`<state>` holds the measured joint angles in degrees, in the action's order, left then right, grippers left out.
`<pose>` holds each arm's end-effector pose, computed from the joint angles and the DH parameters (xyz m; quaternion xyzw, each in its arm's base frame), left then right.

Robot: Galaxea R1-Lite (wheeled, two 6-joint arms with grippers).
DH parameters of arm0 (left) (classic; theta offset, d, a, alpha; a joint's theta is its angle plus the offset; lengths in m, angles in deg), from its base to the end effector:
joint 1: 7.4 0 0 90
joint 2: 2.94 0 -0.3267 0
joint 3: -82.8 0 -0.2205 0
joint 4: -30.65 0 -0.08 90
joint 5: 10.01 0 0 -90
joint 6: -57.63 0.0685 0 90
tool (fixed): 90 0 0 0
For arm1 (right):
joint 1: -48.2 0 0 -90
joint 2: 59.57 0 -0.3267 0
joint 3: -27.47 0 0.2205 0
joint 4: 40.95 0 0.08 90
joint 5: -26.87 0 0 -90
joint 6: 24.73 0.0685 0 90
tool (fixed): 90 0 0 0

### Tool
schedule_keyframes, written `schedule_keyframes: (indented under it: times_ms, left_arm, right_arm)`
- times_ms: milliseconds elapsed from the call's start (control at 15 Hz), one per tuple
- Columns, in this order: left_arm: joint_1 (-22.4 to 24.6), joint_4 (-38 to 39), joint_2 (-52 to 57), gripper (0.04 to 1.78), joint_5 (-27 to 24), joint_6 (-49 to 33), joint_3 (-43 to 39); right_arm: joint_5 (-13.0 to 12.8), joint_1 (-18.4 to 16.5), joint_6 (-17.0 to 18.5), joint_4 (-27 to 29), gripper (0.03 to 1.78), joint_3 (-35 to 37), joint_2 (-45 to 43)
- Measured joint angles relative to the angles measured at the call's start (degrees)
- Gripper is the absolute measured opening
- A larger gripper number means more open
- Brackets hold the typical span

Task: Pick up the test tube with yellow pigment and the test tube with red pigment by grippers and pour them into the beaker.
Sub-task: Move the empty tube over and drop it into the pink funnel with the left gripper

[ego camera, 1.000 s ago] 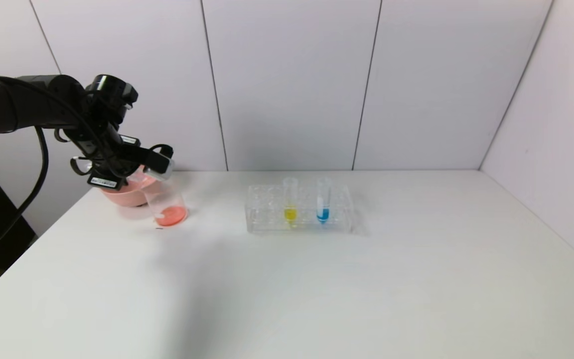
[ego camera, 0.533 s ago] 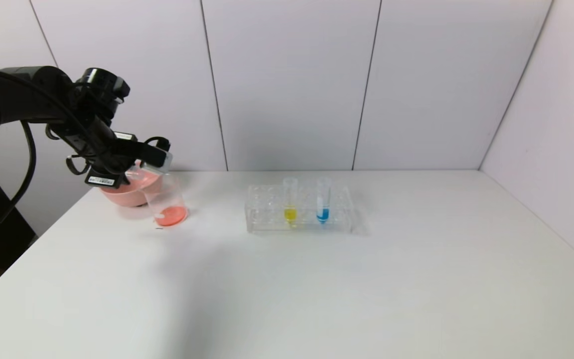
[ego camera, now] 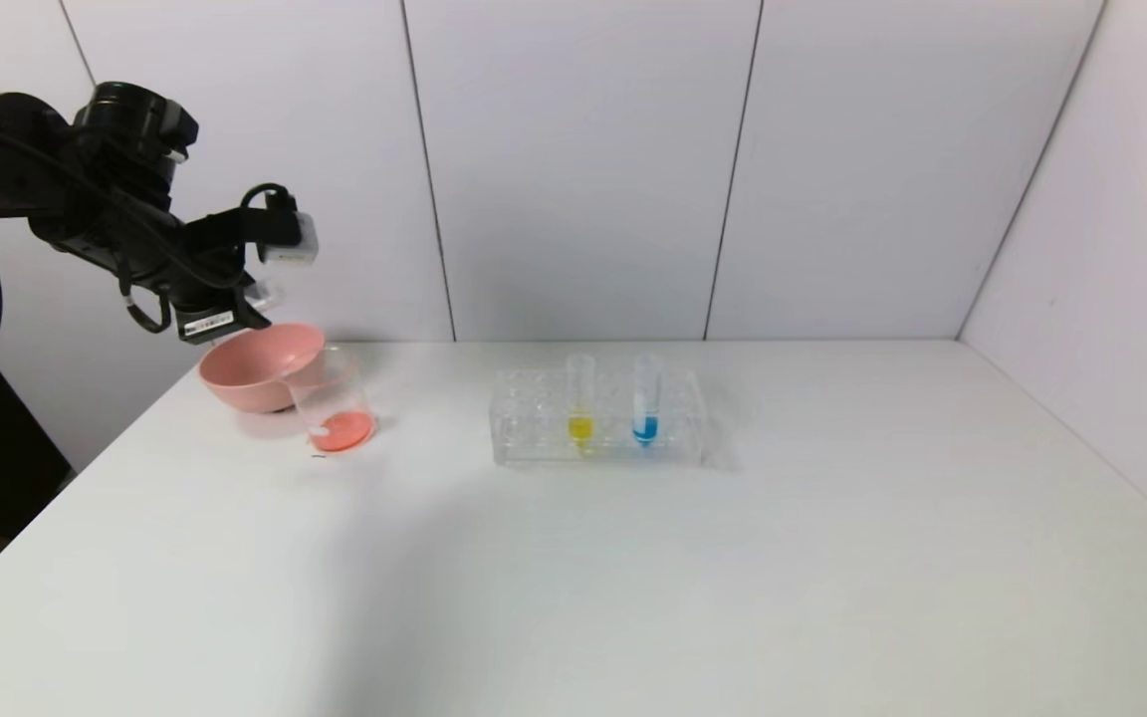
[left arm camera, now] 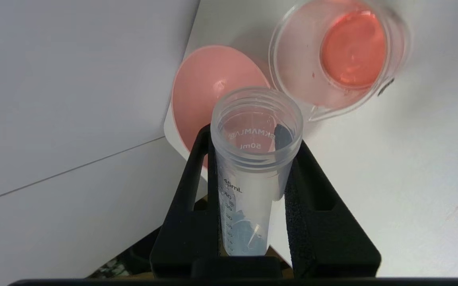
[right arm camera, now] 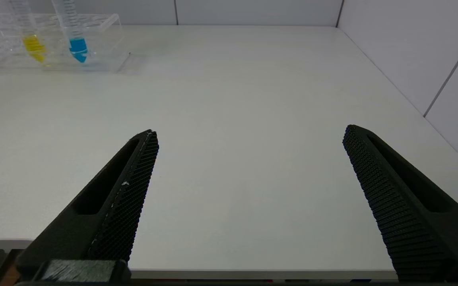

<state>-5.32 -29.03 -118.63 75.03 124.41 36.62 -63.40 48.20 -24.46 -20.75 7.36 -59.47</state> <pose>0.4620 0.0109 0.2647 0.4962 0.2827 -0.2145 0.7924 0.0290 -0.0003 0.0755 0.0024 0.0017 -0.0024 1.0000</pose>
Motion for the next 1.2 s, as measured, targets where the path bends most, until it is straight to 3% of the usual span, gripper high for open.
schedule_keyframes:
  times_ms: [333,533,800,1200]
  left_arm:
    - [0.4,9.2,0.6,0.47,-9.1,-22.2,-0.5]
    - [0.5,11.8,0.7,0.47,-9.3,-32.2,-0.6]
    - [0.2,21.6,0.3,0.47,-9.3,-43.3,-1.0]
    - [1.2,30.7,-1.6,0.47,-9.0,-50.3,-1.5]
  right_arm:
    - [0.0,0.0,0.0,0.0,1.70,0.0,0.0]
    - [0.0,0.0,0.0,0.0,1.70,0.0,0.0]
    - [0.0,0.0,0.0,0.0,1.70,0.0,0.0]
    - [0.0,0.0,0.0,0.0,1.70,0.0,0.0]
